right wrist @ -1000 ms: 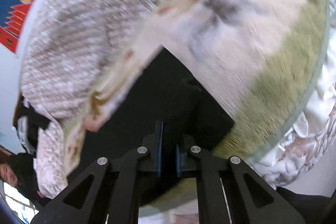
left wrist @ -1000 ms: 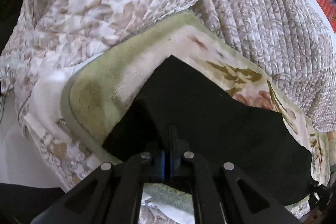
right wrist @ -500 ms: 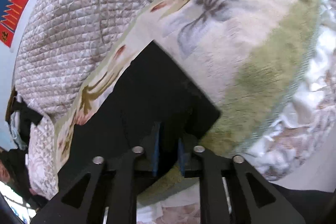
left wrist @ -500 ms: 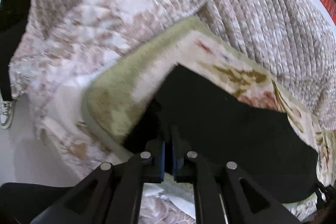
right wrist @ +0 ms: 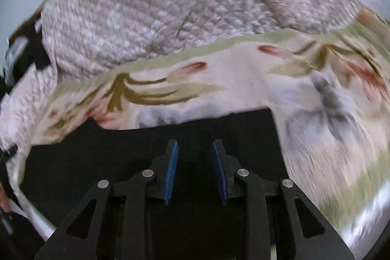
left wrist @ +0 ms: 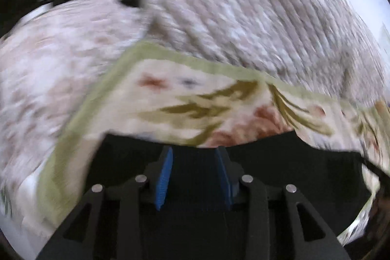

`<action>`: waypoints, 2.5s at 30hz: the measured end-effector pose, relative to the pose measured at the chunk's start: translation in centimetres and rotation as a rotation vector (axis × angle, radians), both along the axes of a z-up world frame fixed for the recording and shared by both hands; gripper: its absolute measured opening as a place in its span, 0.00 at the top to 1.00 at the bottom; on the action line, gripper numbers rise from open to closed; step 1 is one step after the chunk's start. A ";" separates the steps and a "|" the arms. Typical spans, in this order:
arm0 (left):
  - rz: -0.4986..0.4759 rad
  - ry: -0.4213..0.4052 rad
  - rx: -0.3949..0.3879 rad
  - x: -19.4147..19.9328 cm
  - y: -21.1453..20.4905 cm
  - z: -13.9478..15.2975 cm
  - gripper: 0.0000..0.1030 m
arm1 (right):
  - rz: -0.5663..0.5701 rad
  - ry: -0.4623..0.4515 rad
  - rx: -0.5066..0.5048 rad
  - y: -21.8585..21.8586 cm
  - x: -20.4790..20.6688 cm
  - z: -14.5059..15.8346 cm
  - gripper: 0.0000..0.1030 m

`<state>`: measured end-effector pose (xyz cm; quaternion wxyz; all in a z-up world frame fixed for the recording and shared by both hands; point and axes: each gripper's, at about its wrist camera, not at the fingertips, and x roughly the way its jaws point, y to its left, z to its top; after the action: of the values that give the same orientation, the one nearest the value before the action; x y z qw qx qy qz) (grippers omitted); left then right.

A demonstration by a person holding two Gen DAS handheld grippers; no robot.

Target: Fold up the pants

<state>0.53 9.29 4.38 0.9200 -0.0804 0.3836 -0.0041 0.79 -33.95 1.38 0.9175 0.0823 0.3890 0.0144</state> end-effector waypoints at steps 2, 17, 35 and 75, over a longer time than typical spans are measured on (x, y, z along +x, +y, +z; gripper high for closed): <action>0.008 0.038 0.046 2.3 -0.4 -1.7 0.62 | -0.019 0.039 -0.020 -0.1 2.2 -1.0 0.71; 0.036 0.063 0.061 1.1 0.6 -3.3 0.63 | -0.048 -0.005 -0.019 -0.2 0.9 -1.0 0.81; -0.074 0.039 0.103 -6.5 -3.2 -5.2 0.57 | 0.130 0.039 -0.017 7.2 -7.4 -4.3 0.68; -0.026 0.049 0.086 -7.2 -1.2 -5.2 0.52 | 0.147 -0.003 -0.041 9.1 -7.9 -3.0 0.65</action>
<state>-6.62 8.09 -0.86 0.9129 -0.0357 0.4067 0.0025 -7.07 -24.81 -1.65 0.9160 0.0344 0.3928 0.0740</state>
